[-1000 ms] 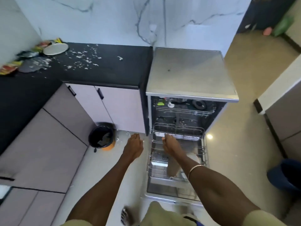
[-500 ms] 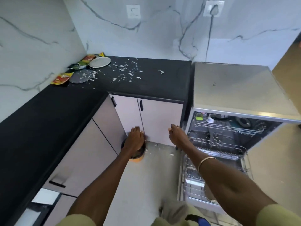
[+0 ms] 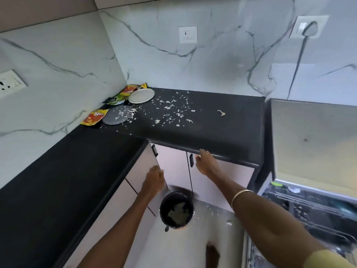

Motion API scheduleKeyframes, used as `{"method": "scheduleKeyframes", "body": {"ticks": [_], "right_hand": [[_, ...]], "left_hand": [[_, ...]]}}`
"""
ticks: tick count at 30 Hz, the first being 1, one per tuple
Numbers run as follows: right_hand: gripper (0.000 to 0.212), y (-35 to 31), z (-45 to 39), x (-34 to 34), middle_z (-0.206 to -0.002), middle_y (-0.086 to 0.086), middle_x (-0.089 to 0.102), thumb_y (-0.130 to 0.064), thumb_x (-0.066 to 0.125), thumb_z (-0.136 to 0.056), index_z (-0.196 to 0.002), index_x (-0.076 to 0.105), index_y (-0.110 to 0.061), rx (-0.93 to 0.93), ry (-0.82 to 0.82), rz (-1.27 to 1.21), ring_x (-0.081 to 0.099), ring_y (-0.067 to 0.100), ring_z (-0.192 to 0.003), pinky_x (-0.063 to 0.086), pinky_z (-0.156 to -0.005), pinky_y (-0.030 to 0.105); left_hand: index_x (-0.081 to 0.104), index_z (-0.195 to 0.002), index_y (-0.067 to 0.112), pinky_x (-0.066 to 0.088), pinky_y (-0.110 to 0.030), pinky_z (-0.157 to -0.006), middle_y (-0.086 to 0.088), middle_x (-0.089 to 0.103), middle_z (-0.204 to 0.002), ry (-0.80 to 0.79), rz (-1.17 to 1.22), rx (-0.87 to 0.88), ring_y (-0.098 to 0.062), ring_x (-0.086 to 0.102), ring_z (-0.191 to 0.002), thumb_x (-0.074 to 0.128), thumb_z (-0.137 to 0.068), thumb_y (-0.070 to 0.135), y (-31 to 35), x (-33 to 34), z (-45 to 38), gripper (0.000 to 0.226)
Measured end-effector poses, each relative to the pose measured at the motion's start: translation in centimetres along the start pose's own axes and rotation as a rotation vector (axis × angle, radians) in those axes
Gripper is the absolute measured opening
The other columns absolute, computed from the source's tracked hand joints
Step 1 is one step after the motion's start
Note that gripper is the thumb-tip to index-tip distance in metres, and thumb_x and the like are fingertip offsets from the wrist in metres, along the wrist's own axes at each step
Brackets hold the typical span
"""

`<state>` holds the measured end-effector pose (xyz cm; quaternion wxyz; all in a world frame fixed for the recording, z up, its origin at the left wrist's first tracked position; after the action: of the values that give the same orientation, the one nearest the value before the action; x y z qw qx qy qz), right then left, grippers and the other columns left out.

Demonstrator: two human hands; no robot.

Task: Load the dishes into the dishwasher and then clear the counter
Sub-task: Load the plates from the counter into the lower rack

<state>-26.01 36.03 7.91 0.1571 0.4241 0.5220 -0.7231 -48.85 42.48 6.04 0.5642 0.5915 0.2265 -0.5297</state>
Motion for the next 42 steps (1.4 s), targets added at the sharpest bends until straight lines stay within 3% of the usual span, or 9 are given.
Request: {"method": "scheduleKeyframes", "body": {"ticks": [4,11,16,22,26,31,36,39,42], "right_hand": [[0.035,-0.9,-6.9,-0.6,-0.123,0.016,0.057,-0.031,0.041,-0.101,-0.12,0.053,-0.004,-0.026,0.016,0.048,0.052,0.035,-0.119,0.044,-0.095,0.041],[0.048,-6.0,-17.4,1.4,-0.147,0.014,0.045,-0.032,0.04,-0.103,-0.142,0.041,-0.004,-0.149,-0.077,0.064,0.035,0.031,-0.141,0.036,-0.111,0.041],[0.041,-9.6,-24.0,3.6,-0.138,0.012,0.05,-0.032,0.04,-0.102,-0.133,0.047,-0.006,-0.219,-0.078,0.09,0.044,0.03,-0.132,0.041,-0.107,0.045],[0.026,-14.3,-31.5,5.2,-0.112,0.016,0.065,-0.027,0.046,-0.099,-0.113,0.057,-0.009,-0.15,-0.043,0.067,0.061,0.037,-0.108,0.049,-0.088,0.04],[0.033,-16.7,-35.6,6.7,-0.116,0.015,0.067,-0.025,0.047,-0.098,-0.125,0.06,-0.012,-0.128,-0.055,0.013,0.063,0.036,-0.11,0.051,-0.093,0.042],[0.03,-17.9,-40.4,8.6,-0.107,0.008,0.07,-0.014,0.048,-0.093,-0.116,0.067,-0.013,-0.085,-0.099,-0.028,0.066,0.027,-0.101,0.054,-0.088,0.037],[0.028,-20.1,-47.0,9.4,-0.113,0.011,0.07,-0.008,0.053,-0.085,-0.107,0.071,-0.011,-0.031,-0.123,-0.031,0.063,0.032,-0.11,0.049,-0.095,0.036],[0.02,-21.5,-52.0,10.5,-0.104,0.011,0.07,-0.011,0.056,-0.08,-0.092,0.073,-0.012,0.031,-0.185,-0.021,0.064,0.034,-0.105,0.049,-0.087,0.031],[0.023,-22.5,-56.0,12.2,-0.097,0.01,0.07,-0.019,0.054,-0.085,-0.096,0.071,-0.009,0.105,-0.209,-0.093,0.066,0.029,-0.096,0.054,-0.08,0.029]], "left_hand": [[0.035,-0.146,-0.002,0.031,-0.043,-0.114,-0.022,0.038,-0.149,0.114,0.007,-0.088,-0.034,0.039,-0.137,0.034,-0.105,0.024,-0.8,-2.5,-5.4,0.049],[0.026,-0.15,-0.001,0.021,-0.043,-0.119,-0.021,0.029,-0.156,0.176,0.012,-0.206,-0.033,0.025,-0.145,0.029,-0.106,0.026,-3.5,-6.9,-13.1,0.051],[0.023,-0.152,0.001,0.017,-0.04,-0.12,-0.017,0.025,-0.158,0.158,0.021,-0.229,-0.029,0.019,-0.148,0.028,-0.106,0.029,-5.8,-8.9,-18.8,0.053],[0.029,-0.15,0.004,0.023,-0.042,-0.119,-0.015,0.03,-0.156,0.151,0.063,-0.288,-0.029,0.026,-0.146,0.029,-0.105,0.031,-9.6,-12.1,-26.1,0.053],[0.041,-0.144,0.009,0.035,-0.042,-0.107,-0.012,0.046,-0.145,0.199,0.081,-0.347,-0.03,0.043,-0.134,0.035,-0.104,0.03,-11.2,-14.1,-29.8,0.046],[0.053,-0.133,0.015,0.042,-0.041,-0.096,-0.012,0.06,-0.129,0.276,0.09,-0.421,-0.033,0.055,-0.119,0.038,-0.103,0.028,-12.4,-16.5,-33.4,0.036],[0.056,-0.131,0.016,0.044,-0.04,-0.094,-0.009,0.063,-0.124,0.346,0.122,-0.469,-0.032,0.058,-0.116,0.039,-0.102,0.027,-14.3,-18.5,-36.5,0.035],[0.062,-0.112,0.014,0.048,-0.041,-0.085,-0.009,0.067,-0.107,0.398,0.136,-0.464,-0.033,0.062,-0.104,0.04,-0.1,0.022,-15.5,-19.5,-38.9,0.026],[0.064,-0.108,0.013,0.046,-0.037,-0.077,-0.009,0.067,-0.1,0.42,0.139,-0.446,-0.032,0.064,-0.097,0.04,-0.099,0.017,-15.8,-20.0,-41.1,0.025]]}}
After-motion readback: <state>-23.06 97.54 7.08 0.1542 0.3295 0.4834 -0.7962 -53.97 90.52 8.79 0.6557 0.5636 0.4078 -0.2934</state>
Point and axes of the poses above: each hand's wrist, its own z-axis away from the middle knuckle, its own x-axis out of the palm, y = z × x, the point moved 2 cm from there along -z, towards the middle knuckle
